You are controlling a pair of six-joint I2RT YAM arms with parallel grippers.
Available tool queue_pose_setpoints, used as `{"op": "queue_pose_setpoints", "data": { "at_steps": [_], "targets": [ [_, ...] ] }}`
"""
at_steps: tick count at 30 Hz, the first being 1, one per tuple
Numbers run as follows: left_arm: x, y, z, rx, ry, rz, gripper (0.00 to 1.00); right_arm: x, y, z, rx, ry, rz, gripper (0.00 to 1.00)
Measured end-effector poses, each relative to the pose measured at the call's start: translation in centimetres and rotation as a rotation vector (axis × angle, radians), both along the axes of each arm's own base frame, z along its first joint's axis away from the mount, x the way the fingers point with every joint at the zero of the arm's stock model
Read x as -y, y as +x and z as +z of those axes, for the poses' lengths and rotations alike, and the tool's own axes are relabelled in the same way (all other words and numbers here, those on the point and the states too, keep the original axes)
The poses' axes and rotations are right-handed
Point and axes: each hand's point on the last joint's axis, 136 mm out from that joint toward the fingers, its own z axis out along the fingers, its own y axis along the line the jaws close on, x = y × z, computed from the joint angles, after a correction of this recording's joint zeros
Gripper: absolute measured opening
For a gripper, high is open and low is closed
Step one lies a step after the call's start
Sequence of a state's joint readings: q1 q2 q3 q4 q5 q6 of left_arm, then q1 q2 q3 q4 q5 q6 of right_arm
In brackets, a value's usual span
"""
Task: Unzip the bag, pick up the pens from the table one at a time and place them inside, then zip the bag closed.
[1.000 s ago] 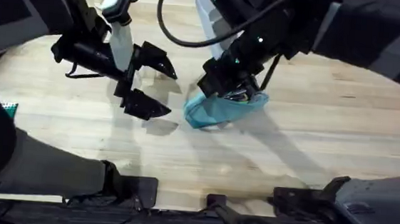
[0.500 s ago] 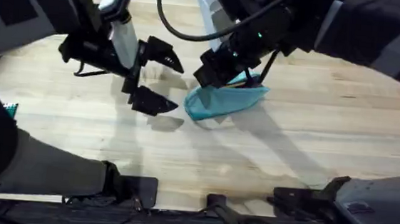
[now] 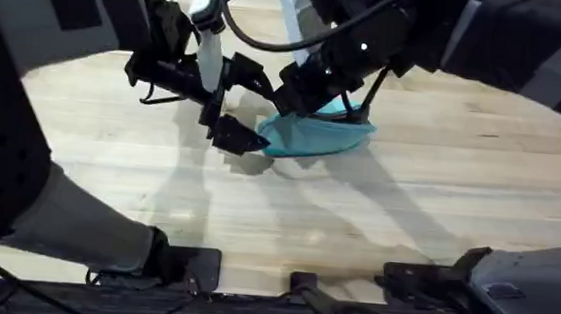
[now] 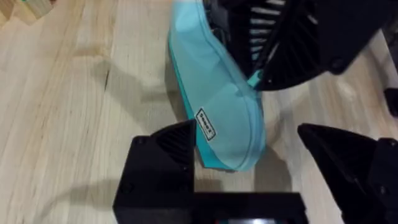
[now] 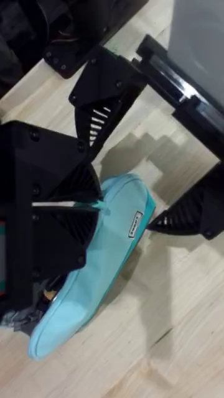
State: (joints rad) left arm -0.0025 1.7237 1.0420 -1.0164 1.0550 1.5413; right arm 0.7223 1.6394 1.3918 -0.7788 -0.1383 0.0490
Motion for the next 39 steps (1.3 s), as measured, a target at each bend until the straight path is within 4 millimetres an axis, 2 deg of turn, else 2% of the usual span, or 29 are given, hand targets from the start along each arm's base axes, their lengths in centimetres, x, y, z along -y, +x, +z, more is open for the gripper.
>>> {"op": "queue_pose_setpoints", "data": {
  "at_steps": [5,6,7,8,10,12,13,18,22,27,39],
  "targets": [
    [0.2,0.0,-0.5,-0.047,-0.004,0.01,0.996,0.0,0.0,0.0,0.001,0.001,0.0,0.033],
    [0.3,-0.1,-0.7,-0.059,-0.005,0.01,0.963,0.0,0.0,0.0,0.001,0.001,-0.001,0.033],
    [0.4,-0.1,-0.9,-0.071,-0.005,0.009,0.877,0.0,0.1,0.0,0.002,0.001,-0.001,0.033],
    [0.5,-0.1,-1.0,-0.077,-0.009,0.008,0.741,0.0,0.1,0.0,0.003,0.002,-0.001,0.033],
    [0.7,0.0,-1.3,-0.084,-0.02,0.008,0.405,-0.1,0.1,0.0,0.003,0.003,-0.003,0.033],
    [0.7,0.2,-1.3,-0.082,-0.027,0.01,0.129,-0.1,0.1,0.1,0.004,0.005,-0.003,0.033],
    [0.8,0.2,-1.3,-0.08,-0.032,0.01,0.064,-0.1,0.2,0.1,0.005,0.006,-0.004,0.033],
    [0.8,0.3,-1.1,-0.08,-0.043,0.013,0.045,0.3,0.5,0.1,0.0,0.008,-0.017,0.033],
    [0.9,0.4,-1.1,-0.077,-0.045,0.013,0.045,1.7,1.0,-0.2,-0.03,0.002,-0.054,0.033],
    [0.9,0.4,-1.1,-0.072,-0.045,0.013,0.045,4.8,2.4,-0.5,-0.076,-0.009,-0.142,0.033],
    [1.0,0.4,-1.1,-0.073,-0.047,0.011,0.043,13.7,5.2,-1.5,-0.152,-0.047,-0.358,0.033]
  ]
}}
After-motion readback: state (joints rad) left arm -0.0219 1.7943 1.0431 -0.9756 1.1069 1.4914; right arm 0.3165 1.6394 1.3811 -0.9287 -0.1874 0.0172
